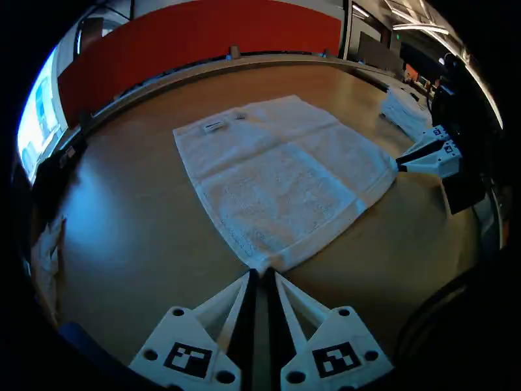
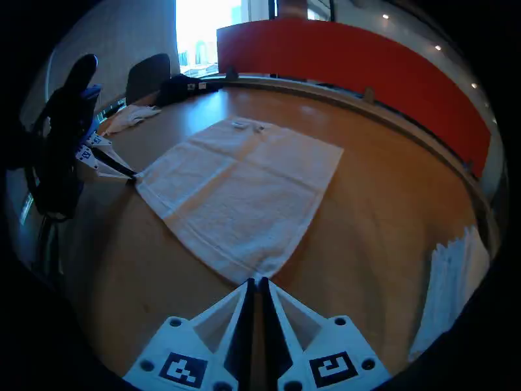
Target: Fold towel
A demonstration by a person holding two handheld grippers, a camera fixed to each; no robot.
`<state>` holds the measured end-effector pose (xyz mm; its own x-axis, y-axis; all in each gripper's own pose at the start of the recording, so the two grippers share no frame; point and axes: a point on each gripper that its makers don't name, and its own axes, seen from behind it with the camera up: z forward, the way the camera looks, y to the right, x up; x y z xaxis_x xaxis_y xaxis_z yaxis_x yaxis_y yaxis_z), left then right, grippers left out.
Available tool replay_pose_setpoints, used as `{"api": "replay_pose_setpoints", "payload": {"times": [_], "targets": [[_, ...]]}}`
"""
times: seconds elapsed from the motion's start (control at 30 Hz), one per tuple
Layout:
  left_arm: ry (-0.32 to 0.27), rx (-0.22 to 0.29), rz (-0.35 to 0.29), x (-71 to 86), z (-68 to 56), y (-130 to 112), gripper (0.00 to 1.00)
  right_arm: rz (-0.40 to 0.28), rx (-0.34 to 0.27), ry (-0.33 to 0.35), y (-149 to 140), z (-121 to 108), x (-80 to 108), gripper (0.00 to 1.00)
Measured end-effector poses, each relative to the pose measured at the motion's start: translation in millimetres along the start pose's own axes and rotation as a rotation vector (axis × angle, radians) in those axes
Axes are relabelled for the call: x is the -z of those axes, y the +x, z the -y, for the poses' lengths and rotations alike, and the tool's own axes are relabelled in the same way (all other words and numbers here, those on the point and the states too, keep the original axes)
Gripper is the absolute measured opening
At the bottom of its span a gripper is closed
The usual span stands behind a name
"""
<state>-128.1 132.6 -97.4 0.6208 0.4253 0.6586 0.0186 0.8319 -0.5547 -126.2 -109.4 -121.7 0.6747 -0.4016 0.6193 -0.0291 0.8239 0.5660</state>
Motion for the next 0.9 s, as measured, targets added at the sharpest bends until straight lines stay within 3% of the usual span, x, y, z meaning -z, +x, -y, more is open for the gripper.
{"api": "replay_pose_setpoints", "payload": {"times": [0.17,0.47,0.67,0.9], "targets": [[-0.003,0.024,-0.004,1.6,1.7,1.5,0.11,-0.006,-0.005,0.002,2.8,0.3,1.6,0.07],[0.005,0.018,-0.007,7.5,0.9,6.3,0.11,-0.019,0.002,0.008,11.4,2.2,6.9,0.07],[0.002,0.056,-0.028,25.7,0.9,19.1,0.11,-0.055,0.005,0.012,32.8,4.4,20.9,0.07],[0.005,0.065,-0.055,52.6,0.4,36.9,0.11,-0.110,-0.013,0.021,65.4,7.7,47.9,0.07]]}}
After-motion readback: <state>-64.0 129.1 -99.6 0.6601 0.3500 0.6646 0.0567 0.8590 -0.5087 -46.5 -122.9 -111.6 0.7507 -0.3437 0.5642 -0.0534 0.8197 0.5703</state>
